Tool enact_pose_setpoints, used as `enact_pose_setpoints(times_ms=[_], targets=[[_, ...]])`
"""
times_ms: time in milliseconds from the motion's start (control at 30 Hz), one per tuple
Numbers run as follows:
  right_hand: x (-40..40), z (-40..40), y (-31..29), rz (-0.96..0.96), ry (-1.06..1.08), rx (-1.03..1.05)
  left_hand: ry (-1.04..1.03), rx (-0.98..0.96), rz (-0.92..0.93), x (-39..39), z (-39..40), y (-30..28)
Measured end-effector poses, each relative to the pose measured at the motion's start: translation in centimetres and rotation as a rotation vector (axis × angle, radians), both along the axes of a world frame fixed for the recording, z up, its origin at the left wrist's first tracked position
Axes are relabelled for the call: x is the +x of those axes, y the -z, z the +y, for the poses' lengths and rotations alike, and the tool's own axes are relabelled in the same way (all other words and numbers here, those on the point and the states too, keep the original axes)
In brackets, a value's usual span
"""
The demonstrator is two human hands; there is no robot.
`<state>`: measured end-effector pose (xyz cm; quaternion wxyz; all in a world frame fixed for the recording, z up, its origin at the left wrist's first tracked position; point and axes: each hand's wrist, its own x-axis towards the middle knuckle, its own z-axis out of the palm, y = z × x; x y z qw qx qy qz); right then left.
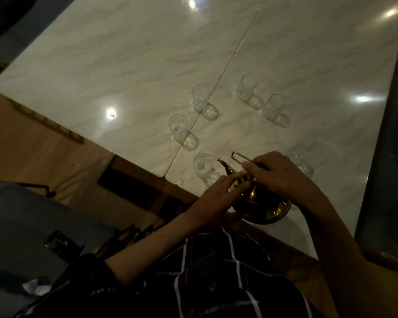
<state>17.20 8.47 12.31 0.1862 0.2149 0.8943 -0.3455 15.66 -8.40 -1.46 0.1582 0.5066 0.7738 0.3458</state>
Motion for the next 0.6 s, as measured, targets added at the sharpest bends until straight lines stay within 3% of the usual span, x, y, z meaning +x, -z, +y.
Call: enact_pose_setpoints(times_ms=[600], targets=[[0.09,-0.18,-0.03,-0.007,-0.015,0.002,-0.009,0.03,-0.029,0.01,-0.19,0.0]])
